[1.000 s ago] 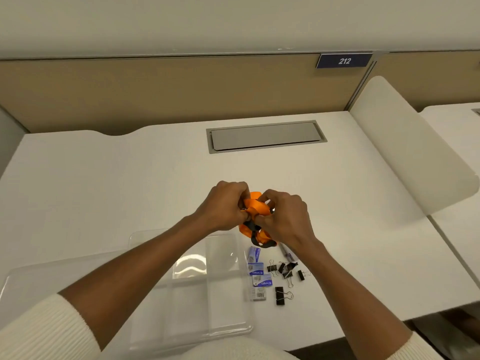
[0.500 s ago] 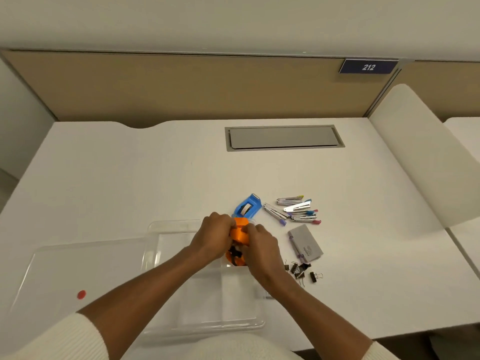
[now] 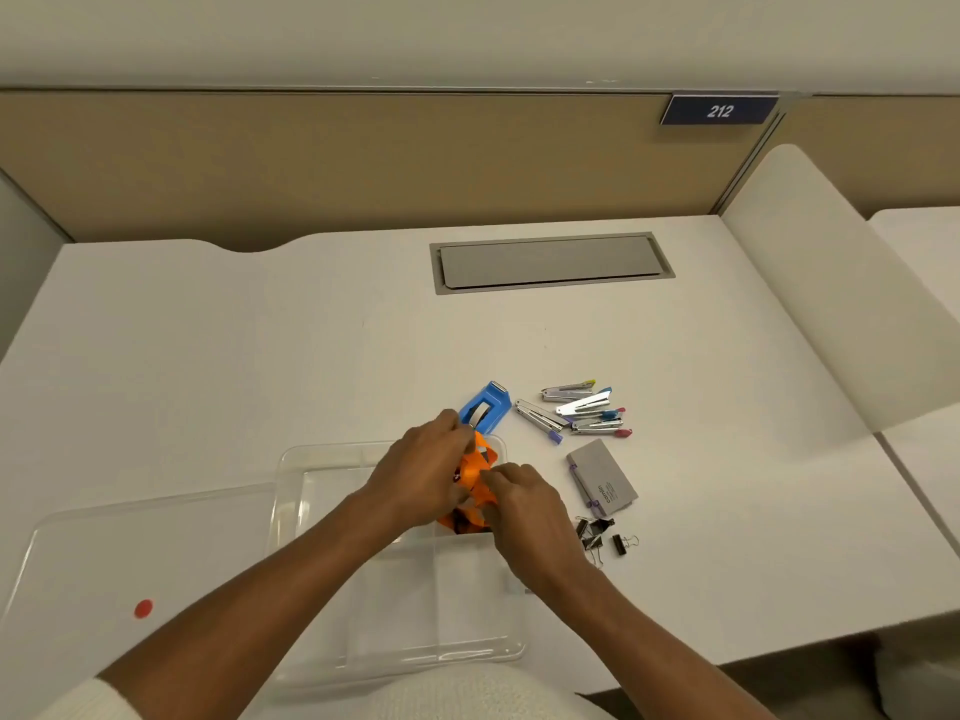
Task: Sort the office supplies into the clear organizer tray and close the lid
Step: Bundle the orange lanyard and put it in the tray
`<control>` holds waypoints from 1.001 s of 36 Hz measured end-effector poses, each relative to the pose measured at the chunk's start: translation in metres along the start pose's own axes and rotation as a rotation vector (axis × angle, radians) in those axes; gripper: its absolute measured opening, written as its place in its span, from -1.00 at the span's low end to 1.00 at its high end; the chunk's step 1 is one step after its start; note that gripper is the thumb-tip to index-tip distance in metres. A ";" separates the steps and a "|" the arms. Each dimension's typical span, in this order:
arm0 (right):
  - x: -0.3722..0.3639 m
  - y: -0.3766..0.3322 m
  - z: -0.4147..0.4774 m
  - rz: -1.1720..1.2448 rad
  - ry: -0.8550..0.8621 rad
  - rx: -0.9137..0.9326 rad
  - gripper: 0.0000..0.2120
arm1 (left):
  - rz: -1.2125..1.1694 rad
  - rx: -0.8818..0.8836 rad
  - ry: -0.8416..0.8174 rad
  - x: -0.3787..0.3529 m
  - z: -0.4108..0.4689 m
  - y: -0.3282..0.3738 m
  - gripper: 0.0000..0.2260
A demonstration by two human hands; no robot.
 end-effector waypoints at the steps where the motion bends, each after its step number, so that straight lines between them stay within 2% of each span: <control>1: -0.003 -0.002 -0.001 -0.035 0.009 0.027 -0.71 | -0.022 -0.028 -0.013 -0.003 0.000 0.001 -0.50; 7: -0.015 -0.005 -0.002 -0.234 0.044 0.161 -0.68 | 0.126 -0.202 -0.092 -0.039 -0.006 0.003 -0.44; 15: -0.035 0.001 -0.003 -0.387 -0.019 0.235 -0.59 | 0.277 -0.157 -0.179 -0.067 -0.007 -0.012 -0.40; 18: -0.029 0.000 -0.005 -0.350 0.026 0.226 -0.63 | 0.256 -0.150 -0.216 -0.067 -0.004 -0.012 -0.42; 22: -0.019 -0.001 -0.011 -0.239 0.127 0.237 -0.73 | 0.272 -0.171 -0.180 -0.058 0.002 -0.009 -0.44; 28: -0.027 -0.007 -0.013 -0.266 0.090 0.316 -0.78 | 0.332 -0.188 -0.274 -0.064 0.005 -0.006 -0.69; 30: -0.028 -0.008 -0.011 -0.267 0.089 0.329 -0.77 | 0.346 -0.215 -0.260 -0.068 0.005 -0.004 -0.75; 36: -0.032 0.000 -0.009 -0.161 0.065 0.300 -0.63 | 0.338 -0.200 -0.207 -0.074 0.005 -0.003 -0.53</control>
Point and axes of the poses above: each hand's wrist, its own z-axis towards the middle knuckle, its own x-axis out of the back of the hand, y = z × x, the point moved 7 cm from there along z, towards the middle knuckle, and after that the axes turned 7 degrees about -z, right-handed, at the moved point
